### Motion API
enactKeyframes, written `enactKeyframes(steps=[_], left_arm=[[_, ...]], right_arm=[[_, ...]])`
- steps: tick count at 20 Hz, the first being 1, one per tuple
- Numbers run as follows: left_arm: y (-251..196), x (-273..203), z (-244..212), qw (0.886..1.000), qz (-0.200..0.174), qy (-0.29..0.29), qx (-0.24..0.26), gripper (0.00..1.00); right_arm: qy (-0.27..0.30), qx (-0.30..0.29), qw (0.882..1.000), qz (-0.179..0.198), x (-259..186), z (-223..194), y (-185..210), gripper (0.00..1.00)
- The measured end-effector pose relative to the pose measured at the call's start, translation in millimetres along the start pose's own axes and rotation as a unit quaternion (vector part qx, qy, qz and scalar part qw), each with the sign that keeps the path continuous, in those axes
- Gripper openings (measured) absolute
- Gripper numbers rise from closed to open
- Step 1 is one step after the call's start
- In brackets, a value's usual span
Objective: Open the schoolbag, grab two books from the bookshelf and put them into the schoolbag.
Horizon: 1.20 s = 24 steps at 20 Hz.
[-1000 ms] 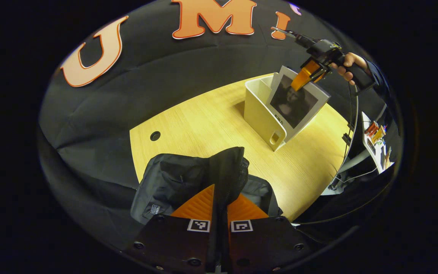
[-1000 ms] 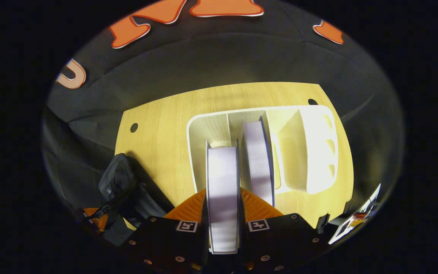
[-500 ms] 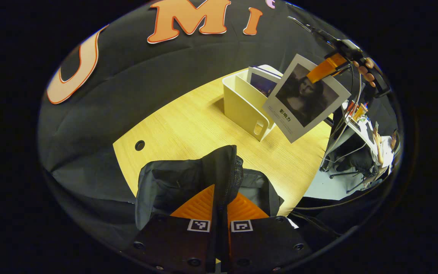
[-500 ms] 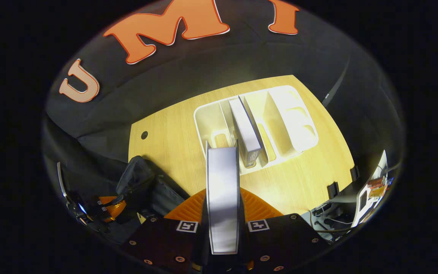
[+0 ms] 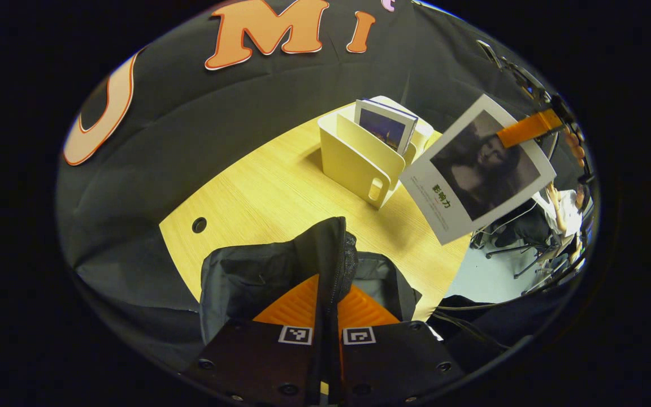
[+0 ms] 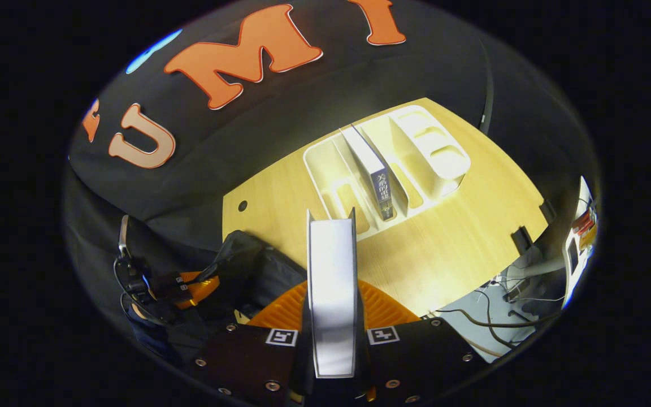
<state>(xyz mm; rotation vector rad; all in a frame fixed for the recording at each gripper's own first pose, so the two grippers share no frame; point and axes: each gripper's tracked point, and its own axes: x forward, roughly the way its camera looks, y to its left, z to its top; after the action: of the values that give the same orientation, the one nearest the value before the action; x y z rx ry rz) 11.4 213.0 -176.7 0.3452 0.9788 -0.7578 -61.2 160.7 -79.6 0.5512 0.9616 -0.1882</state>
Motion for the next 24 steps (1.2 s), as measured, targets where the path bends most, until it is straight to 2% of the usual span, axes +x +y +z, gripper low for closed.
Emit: enactKeyframes(steps=[7, 9, 15, 21, 24], left_arm=[[-7, 1, 1, 1.0, -0.004, -0.009, -0.01, 0.06], [-2, 3, 4, 1.0, 0.011, -0.018, -0.008, 0.06], [-10, 7, 9, 0.999, 0.001, -0.044, -0.021, 0.06], [-10, 7, 13, 0.997, -0.007, -0.067, -0.033, 0.06], [-13, 7, 14, 0.996, -0.009, -0.074, -0.046, 0.06]], right_arm=[[0.002, 0.064, 0.995, 0.078, 19, -50, 12, 0.3], [-0.001, 0.072, 0.991, 0.109, 27, -60, 21, 0.29], [0.0, 0.106, 0.979, 0.174, 70, -96, 51, 0.29], [0.021, 0.16, 0.955, 0.247, 127, -127, 102, 0.29], [0.022, 0.18, 0.948, 0.261, 154, -133, 122, 0.29]])
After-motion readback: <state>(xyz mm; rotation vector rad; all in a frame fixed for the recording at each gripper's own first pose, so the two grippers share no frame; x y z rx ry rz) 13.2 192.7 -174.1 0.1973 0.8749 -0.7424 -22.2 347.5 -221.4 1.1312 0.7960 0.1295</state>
